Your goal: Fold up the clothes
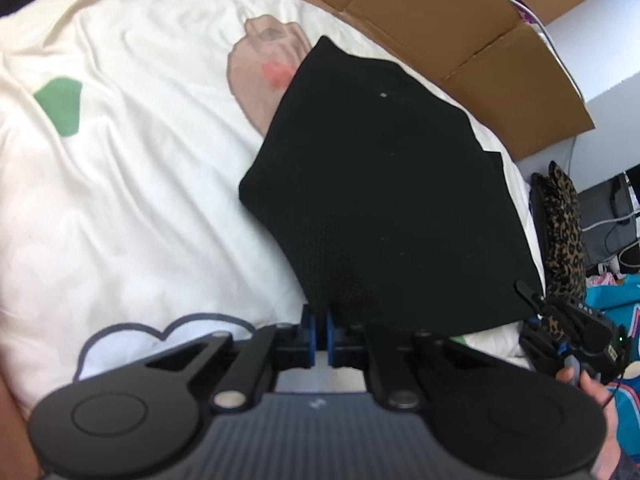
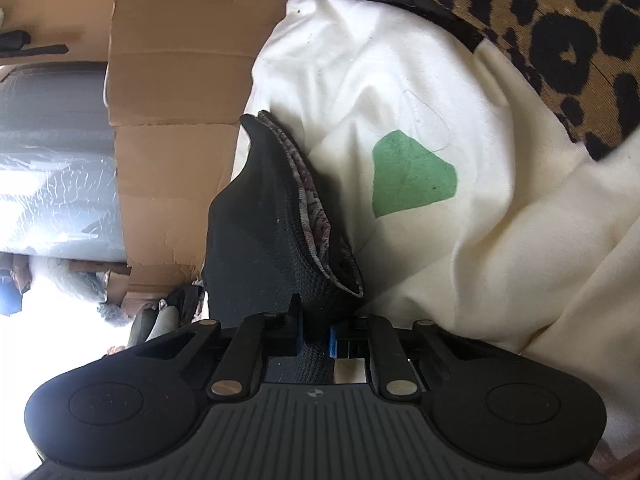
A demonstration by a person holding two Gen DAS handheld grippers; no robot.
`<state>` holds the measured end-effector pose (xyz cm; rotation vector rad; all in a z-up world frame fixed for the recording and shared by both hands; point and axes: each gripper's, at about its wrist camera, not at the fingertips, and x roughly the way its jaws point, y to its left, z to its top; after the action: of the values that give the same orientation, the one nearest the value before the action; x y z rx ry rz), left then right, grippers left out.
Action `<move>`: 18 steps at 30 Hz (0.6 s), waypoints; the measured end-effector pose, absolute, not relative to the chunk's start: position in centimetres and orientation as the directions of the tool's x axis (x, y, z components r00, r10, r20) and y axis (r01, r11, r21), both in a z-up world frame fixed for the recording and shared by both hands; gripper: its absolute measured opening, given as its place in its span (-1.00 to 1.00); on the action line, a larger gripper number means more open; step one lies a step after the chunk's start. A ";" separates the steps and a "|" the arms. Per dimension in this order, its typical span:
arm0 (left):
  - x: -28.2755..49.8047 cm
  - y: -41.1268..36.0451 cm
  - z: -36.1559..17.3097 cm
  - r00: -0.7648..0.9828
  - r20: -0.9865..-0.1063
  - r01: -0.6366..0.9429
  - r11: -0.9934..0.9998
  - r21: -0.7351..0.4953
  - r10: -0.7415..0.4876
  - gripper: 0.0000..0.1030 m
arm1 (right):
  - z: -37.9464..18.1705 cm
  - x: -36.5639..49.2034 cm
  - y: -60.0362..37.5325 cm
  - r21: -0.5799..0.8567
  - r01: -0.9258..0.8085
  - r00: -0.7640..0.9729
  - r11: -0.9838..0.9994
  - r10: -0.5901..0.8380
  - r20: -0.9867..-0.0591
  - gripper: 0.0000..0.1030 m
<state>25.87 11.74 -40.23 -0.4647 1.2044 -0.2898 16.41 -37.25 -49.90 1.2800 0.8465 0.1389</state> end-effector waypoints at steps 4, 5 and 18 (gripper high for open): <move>25.5 11.6 -38.8 0.341 -0.828 -0.023 0.877 -0.480 -0.444 -0.91 | -49.0 16.4 -37.2 0.886 0.316 0.697 0.340 0.551 -0.460 -0.85; 25.3 11.8 -38.7 0.341 -0.830 -0.021 0.879 -0.476 -0.441 -0.91 | -48.8 16.4 -37.2 0.886 0.308 0.695 0.346 0.554 -0.458 -0.85; 27.3 7.9 -38.4 0.258 -0.890 -0.020 0.918 -0.395 -0.377 -0.91 | -45.8 15.0 -36.8 0.861 0.208 0.595 0.464 0.639 -0.488 -0.85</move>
<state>27.31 7.86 -38.42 -0.3592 1.2950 -0.2497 14.97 -36.84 -45.81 1.0893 0.9339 0.3177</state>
